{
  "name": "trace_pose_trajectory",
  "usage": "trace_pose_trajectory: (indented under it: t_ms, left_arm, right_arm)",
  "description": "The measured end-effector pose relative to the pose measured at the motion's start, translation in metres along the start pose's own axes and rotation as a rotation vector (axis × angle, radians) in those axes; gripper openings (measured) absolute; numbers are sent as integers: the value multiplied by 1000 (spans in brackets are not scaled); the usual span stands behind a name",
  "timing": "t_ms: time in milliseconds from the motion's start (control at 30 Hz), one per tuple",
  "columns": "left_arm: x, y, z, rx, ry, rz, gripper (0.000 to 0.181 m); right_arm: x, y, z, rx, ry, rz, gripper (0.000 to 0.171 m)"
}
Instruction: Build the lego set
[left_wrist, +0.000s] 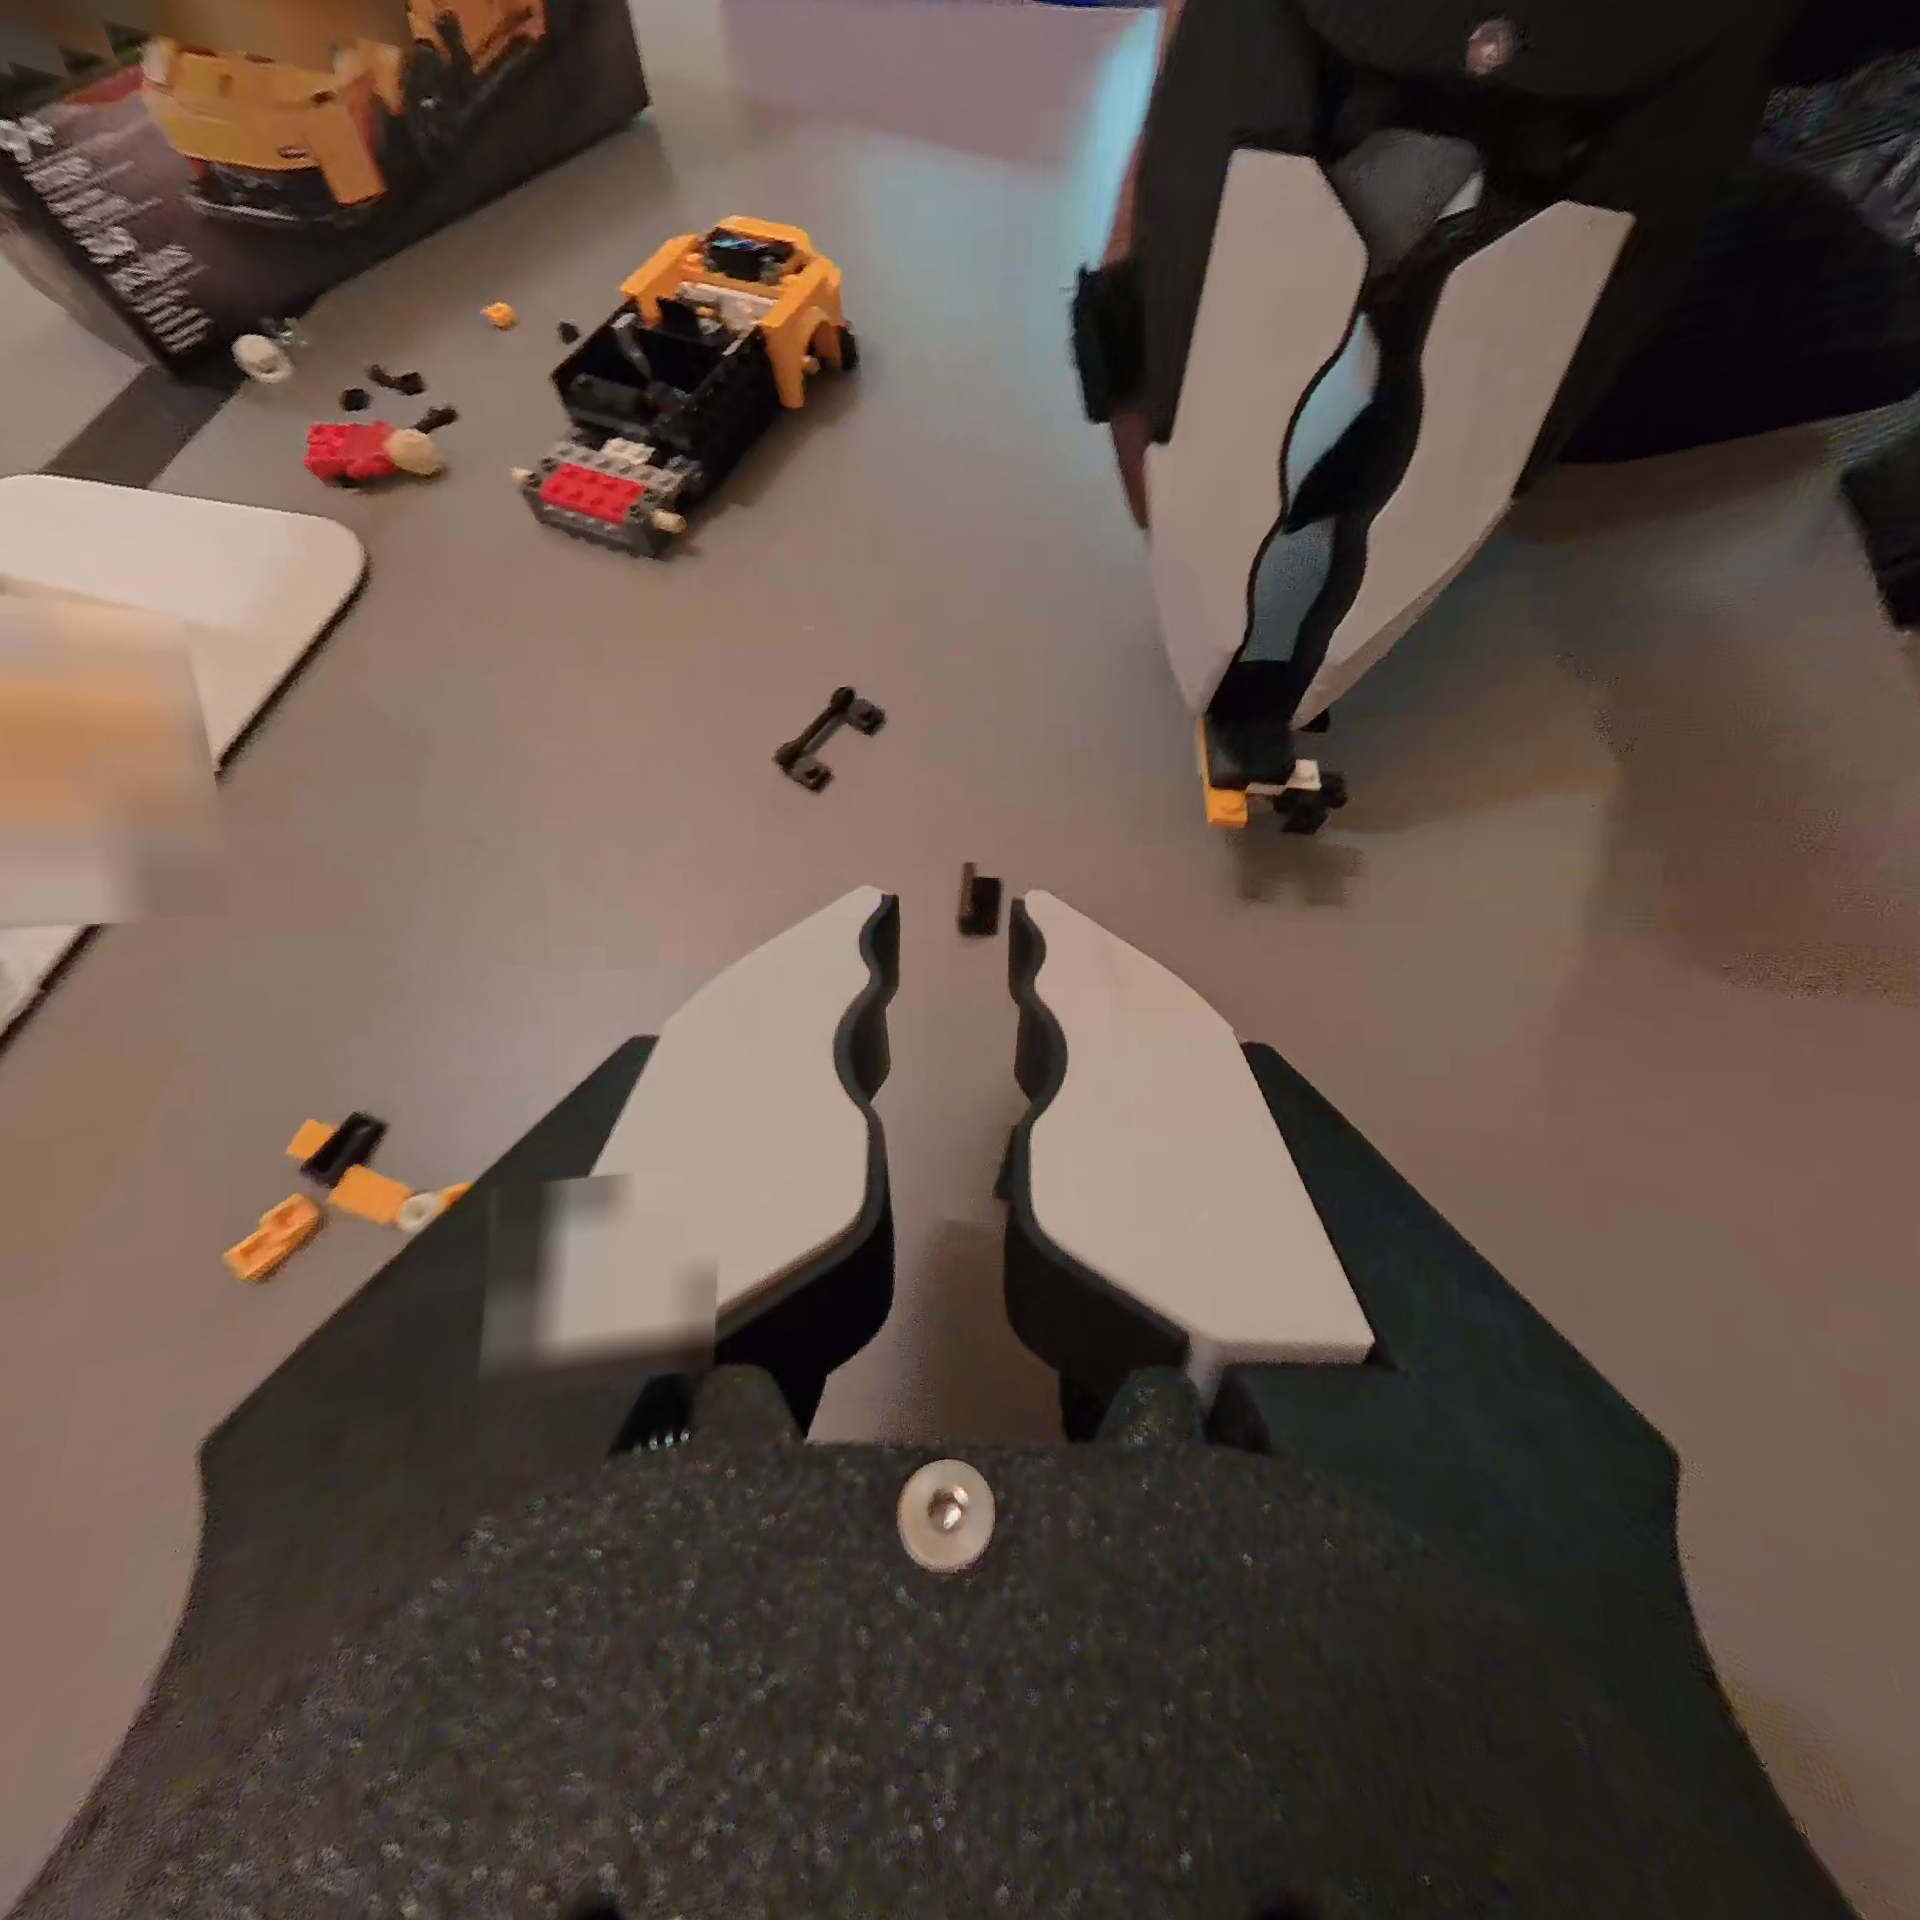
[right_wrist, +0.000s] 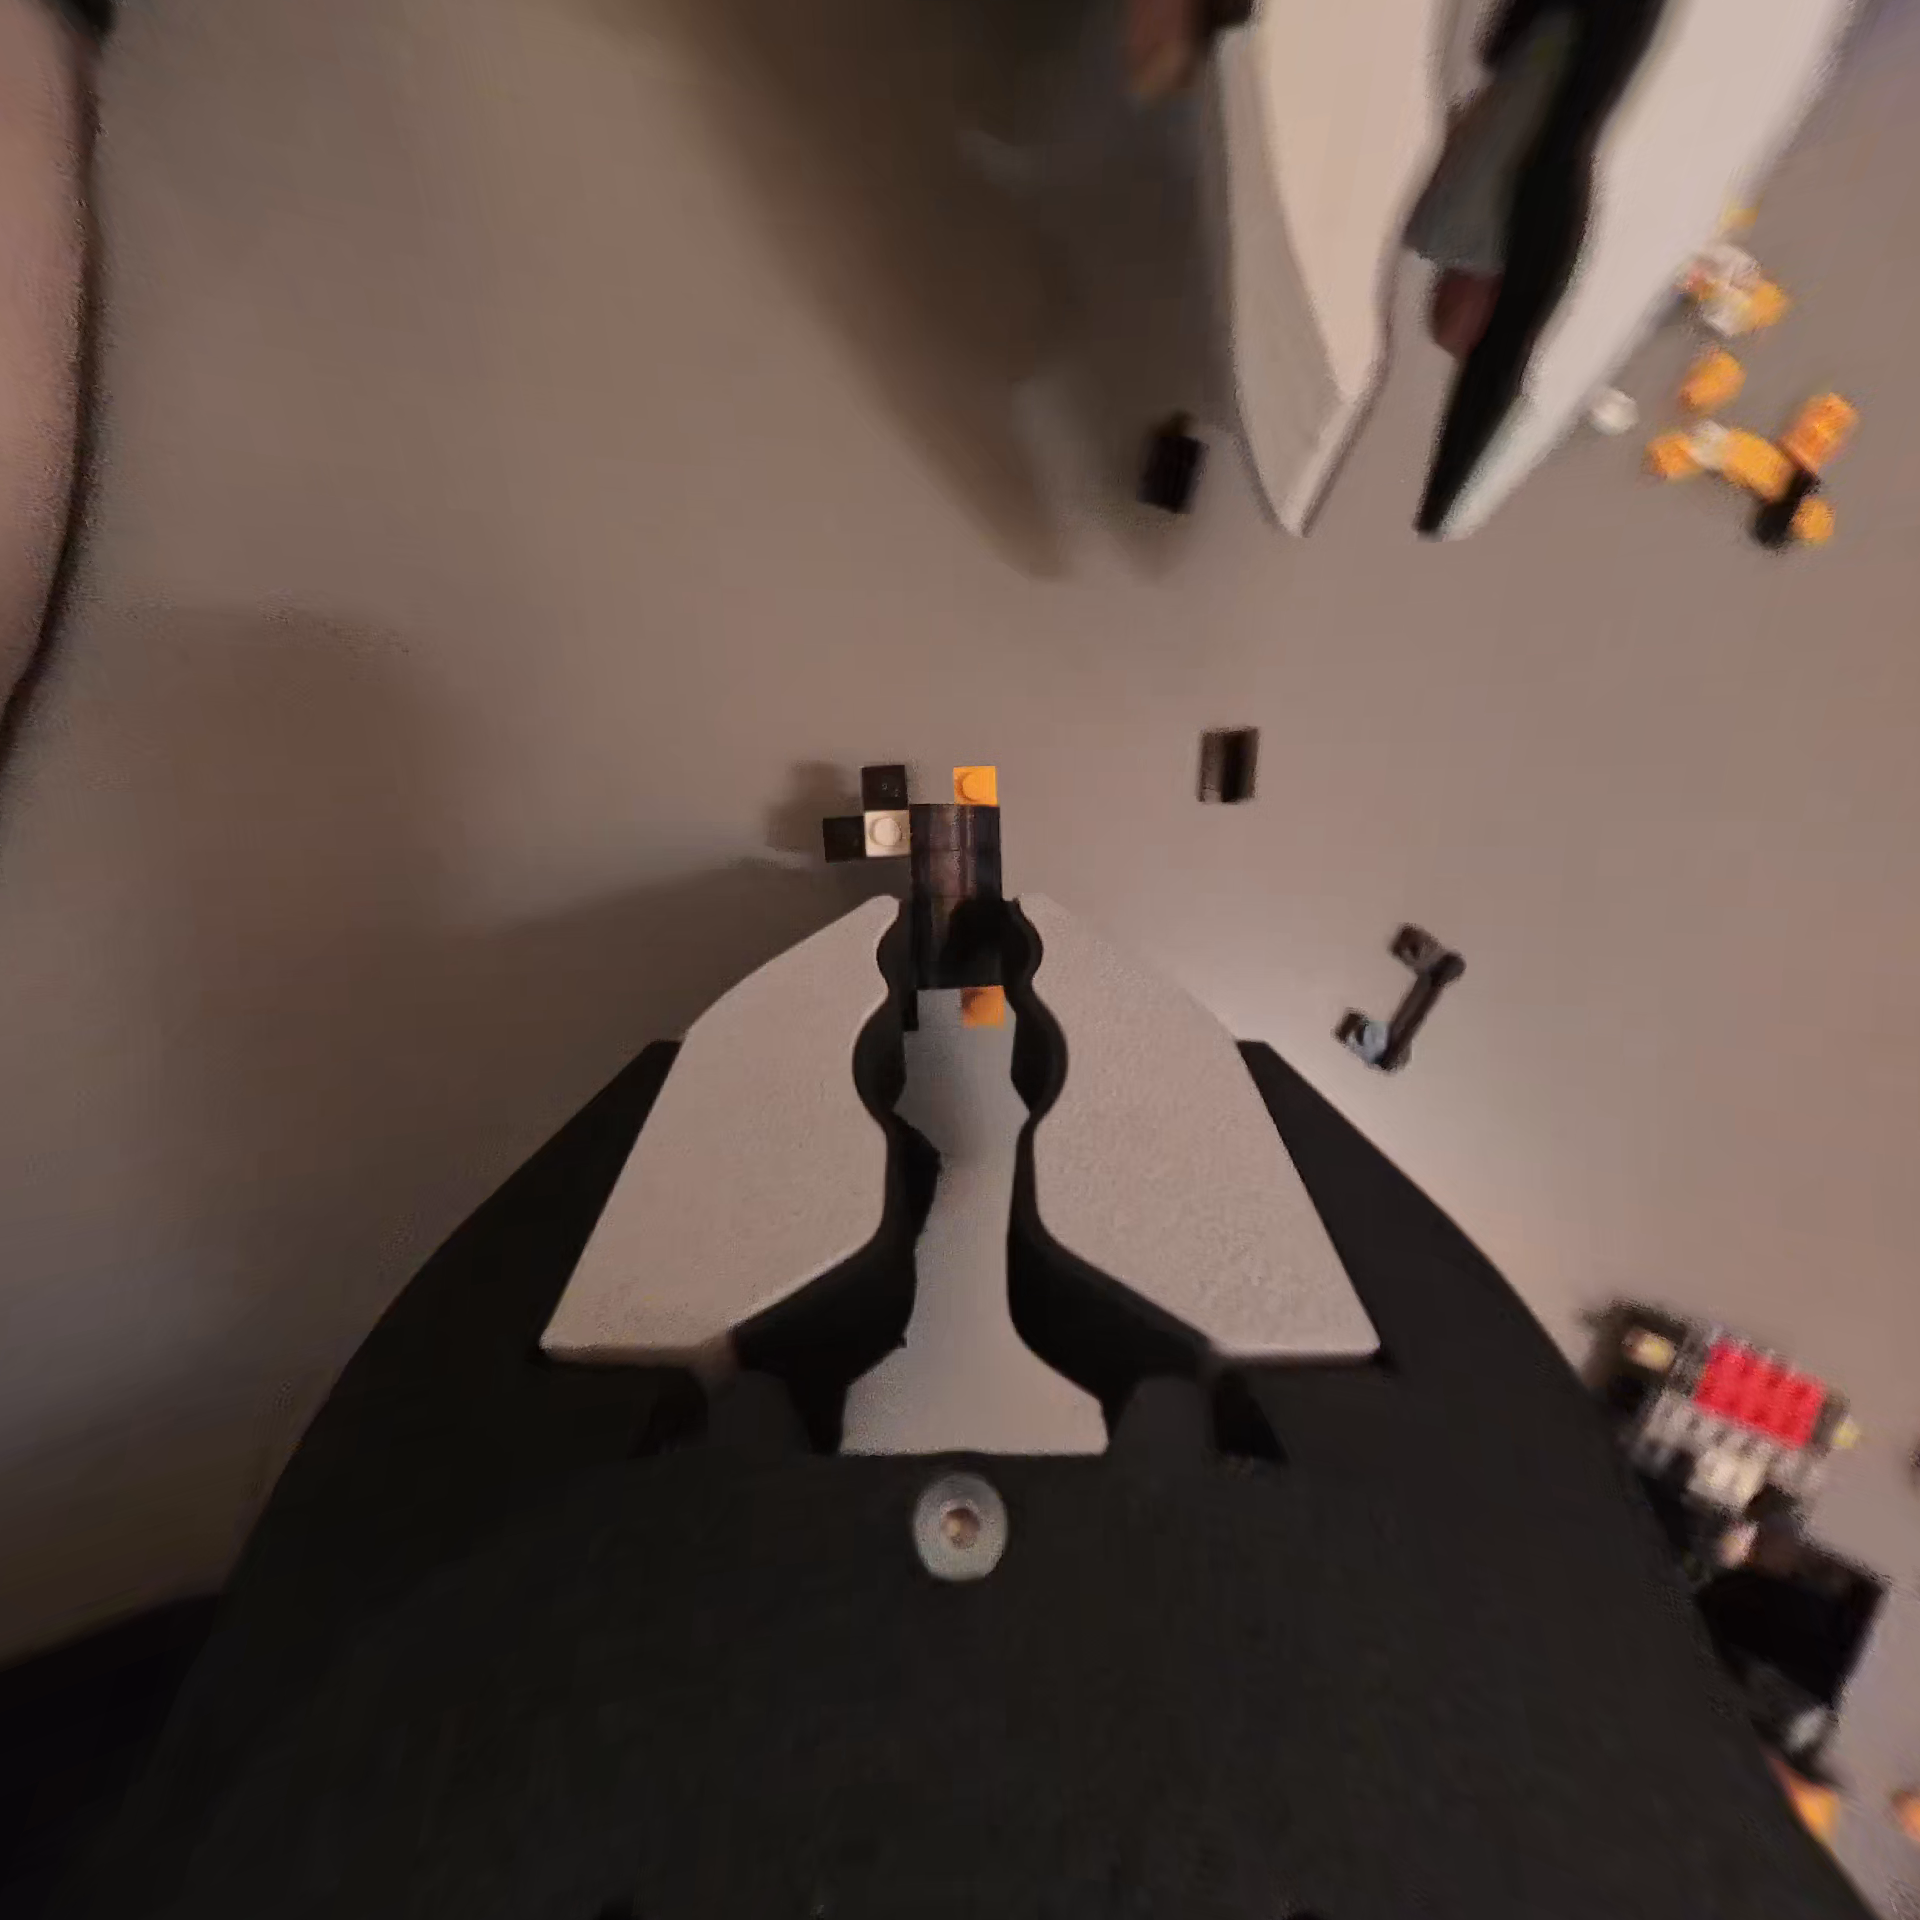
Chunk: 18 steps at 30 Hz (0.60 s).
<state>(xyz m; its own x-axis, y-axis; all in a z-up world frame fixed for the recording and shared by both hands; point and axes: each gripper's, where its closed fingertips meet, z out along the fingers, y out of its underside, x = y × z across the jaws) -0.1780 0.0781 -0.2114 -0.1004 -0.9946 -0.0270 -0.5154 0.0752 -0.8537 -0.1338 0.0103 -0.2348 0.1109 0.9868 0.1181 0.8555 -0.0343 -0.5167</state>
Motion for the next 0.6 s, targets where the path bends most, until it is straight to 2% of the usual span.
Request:
trace_pose_trajectory:
  t_ms: [133,300,500,600]
  left_arm:
    - [13,1,4,-12,50,34,19]
    - [14,6,7,-31,68,42,18]
    - [10,4,4,-2,59,20,17]
    - [7,5,3,3,53,3,17]
  right_arm:
    - [2,-1,4,-124,-128,-293,16]
    - [13,5,14,-243,-224,-498,16]
    - [19,5,25,-215,-217,-493,17]
    - [25,0,21,-176,-158,-397,28]
